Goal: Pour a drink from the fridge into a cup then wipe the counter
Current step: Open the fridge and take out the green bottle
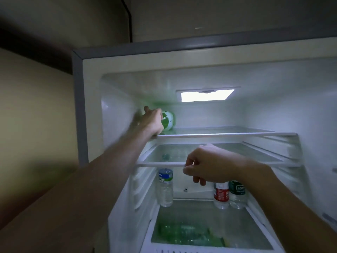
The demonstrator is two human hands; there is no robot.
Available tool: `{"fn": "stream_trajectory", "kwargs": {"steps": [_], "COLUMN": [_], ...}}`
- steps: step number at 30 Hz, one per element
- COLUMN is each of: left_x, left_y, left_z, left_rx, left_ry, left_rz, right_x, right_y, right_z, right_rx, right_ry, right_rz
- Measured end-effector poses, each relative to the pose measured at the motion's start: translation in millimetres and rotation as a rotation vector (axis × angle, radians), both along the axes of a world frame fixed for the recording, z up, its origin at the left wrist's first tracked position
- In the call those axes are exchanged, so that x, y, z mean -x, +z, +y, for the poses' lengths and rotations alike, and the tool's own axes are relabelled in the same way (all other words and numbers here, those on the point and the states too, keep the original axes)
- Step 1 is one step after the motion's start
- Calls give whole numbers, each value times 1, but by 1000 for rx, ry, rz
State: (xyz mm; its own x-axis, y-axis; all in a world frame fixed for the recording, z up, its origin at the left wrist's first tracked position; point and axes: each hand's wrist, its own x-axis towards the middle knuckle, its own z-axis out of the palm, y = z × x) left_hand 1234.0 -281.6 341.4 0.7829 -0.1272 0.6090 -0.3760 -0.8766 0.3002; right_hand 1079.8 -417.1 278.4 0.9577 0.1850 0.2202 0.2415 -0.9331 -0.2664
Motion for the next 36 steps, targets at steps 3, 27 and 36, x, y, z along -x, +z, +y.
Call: {"fn": "stream_trajectory", "kwargs": {"steps": [3, 27, 36], "left_x": [9, 108, 71], "left_y": [-4, -39, -37], "left_z": [-3, 19, 41], "left_rx": [60, 88, -35], "left_ry": [-61, -289, -229], "left_rz": [-90, -560, -335], "right_x": [0, 28, 40], "right_y": [-4, -35, -30], "right_z": [1, 26, 3], "right_rx": [4, 68, 48], "right_ry": [-5, 7, -66], "right_rz": [3, 53, -155]}}
